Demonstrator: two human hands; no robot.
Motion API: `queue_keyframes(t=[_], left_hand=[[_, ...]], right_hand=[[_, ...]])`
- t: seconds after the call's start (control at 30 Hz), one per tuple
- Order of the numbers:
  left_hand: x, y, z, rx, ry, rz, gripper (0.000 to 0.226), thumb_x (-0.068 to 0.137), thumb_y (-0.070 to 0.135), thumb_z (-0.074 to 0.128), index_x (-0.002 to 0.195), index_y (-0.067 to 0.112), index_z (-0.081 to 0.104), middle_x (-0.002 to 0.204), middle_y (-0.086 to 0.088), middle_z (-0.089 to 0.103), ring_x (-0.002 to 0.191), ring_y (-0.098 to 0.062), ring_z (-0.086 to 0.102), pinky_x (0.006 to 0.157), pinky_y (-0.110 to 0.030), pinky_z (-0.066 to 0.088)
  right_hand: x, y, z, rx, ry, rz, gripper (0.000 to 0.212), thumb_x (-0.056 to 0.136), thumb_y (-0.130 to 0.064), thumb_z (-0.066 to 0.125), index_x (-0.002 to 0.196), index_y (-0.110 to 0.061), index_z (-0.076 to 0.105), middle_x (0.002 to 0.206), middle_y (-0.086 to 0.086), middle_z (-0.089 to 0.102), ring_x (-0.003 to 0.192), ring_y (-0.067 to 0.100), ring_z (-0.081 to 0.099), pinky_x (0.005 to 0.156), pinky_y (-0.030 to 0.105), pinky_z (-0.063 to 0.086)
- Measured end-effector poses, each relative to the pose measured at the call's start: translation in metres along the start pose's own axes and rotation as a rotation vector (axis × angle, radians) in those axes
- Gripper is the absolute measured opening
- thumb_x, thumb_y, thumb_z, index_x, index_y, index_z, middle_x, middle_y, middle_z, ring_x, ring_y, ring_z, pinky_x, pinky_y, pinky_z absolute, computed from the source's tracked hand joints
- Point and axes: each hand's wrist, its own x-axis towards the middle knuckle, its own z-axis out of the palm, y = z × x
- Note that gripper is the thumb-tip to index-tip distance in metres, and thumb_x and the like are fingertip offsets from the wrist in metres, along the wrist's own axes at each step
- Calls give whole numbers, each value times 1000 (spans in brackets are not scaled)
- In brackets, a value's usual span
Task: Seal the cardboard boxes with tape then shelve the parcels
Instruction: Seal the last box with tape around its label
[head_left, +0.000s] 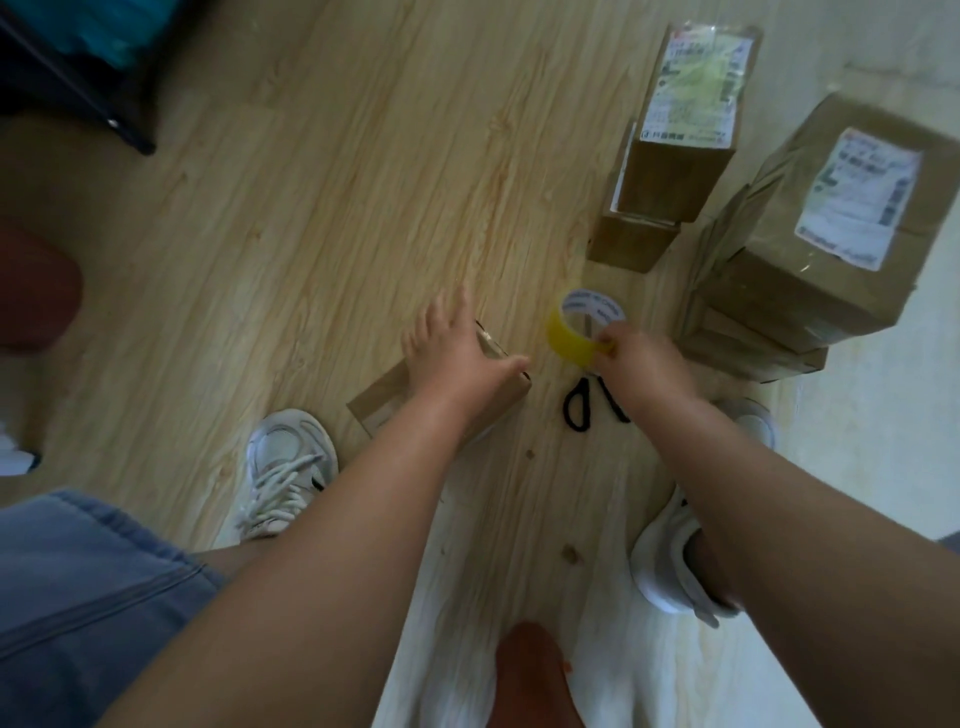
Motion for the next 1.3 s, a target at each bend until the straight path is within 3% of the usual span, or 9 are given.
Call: queue_keyframes(t=[0.17,0.43,0.57,0.73,0.93,1.03,1.13,1.23,1.3], left_hand=[[-10,-33,10,185,-211,-99,146,63,71,76,151,21,-28,162,-12,-23,150,-29,-19,120,-56,-6],[-8,-30,6,387,-97,11,137,62,73,74,156,15,-8,156,-14,24,145,-30,20,118,-48,15],[-15,-26,-4,347,-64,94,134,63,70,76,156,18,-5,156,-9,23,145,-27,17,118,-47,12],[-29,-20,-20,-42,-77,103,139,53,58,88,157,27,0,160,-3,18,148,-26,12,121,-48,17],[-47,-18,-19,-409,-76,120,146,44,39,96,156,37,2,162,5,12,149,-20,13,120,-48,23],[-49,-26,-17,-412,-115,33,144,52,25,95,155,40,-4,161,3,8,148,-20,13,119,-48,24],[-52,-33,-20,-723,-322,-75,139,55,6,85,152,50,-5,155,4,24,136,-19,37,111,-47,39],[-53,-37,-24,-1111,-384,-120,107,75,0,66,154,45,11,132,4,54,119,-20,56,102,-44,50],[-54,-40,-25,-1196,-340,-140,73,95,18,58,153,44,22,128,9,59,116,-17,60,94,-37,54]], right_hand=[[-3,10,17,-73,-118,105,38,104,-13,39,139,-20,52,118,15,63,99,29,58,71,31,41],[-5,2,13,-36,-162,203,56,98,-5,43,150,-25,39,132,14,58,115,32,58,78,33,44],[-10,-12,0,238,2,139,34,103,-26,46,134,-20,58,108,6,63,101,28,61,77,34,46],[-19,-30,-6,515,-73,185,44,103,-42,47,138,-16,58,131,6,63,121,27,58,106,45,45],[-45,-30,-7,1133,-269,265,29,101,-30,58,125,-14,61,121,12,66,111,29,65,82,46,60],[-52,-32,-2,1110,-199,167,29,98,-20,64,125,-14,58,120,9,64,109,25,65,82,45,60],[-59,-39,6,1012,-158,124,26,95,-20,67,120,-21,57,116,4,65,103,21,67,86,43,60],[-60,-45,12,965,-121,109,33,94,-26,69,124,-24,55,118,4,64,101,20,67,88,44,60],[-60,-49,14,948,-116,86,37,94,-28,70,127,-26,54,115,0,62,99,17,66,88,40,60]])
